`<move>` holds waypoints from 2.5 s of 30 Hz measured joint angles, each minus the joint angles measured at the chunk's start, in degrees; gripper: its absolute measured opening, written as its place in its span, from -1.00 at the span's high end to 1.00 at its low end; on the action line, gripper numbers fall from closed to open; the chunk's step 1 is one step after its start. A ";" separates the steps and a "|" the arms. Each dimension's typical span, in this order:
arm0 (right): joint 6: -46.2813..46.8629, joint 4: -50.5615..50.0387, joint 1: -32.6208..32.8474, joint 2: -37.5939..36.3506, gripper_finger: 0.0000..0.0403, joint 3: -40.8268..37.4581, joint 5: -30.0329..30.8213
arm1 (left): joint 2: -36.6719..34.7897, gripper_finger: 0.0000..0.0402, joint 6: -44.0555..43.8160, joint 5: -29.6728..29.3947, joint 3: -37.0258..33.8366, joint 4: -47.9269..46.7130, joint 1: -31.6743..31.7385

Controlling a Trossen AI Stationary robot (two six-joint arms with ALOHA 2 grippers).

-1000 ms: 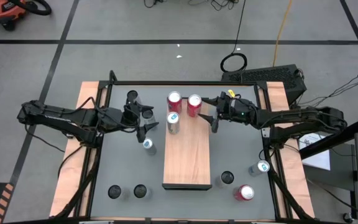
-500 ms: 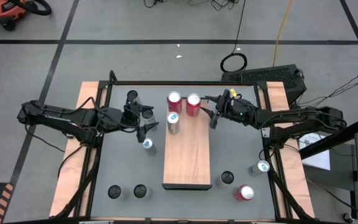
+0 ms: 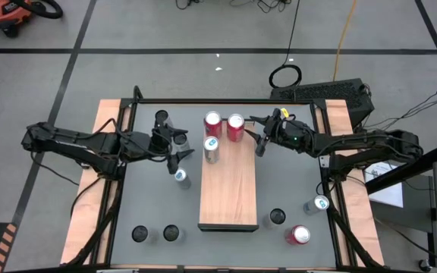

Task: Place canned beverage on shelf
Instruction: Put the left orange soda can on the shelf

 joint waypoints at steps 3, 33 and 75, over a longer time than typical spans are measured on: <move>0.00 -0.85 0.26 -0.79 0.06 0.00 -0.38 | 0.47 -0.64 -0.06 0.00 0.02 -0.39 0.00; -1.44 0.53 0.29 0.29 0.99 0.00 -7.61 | 1.18 -0.64 0.35 -0.04 0.02 1.40 -0.22; -5.82 12.06 -0.79 5.25 1.00 0.00 -4.83 | 1.18 -0.64 0.31 -0.07 0.02 1.84 -0.22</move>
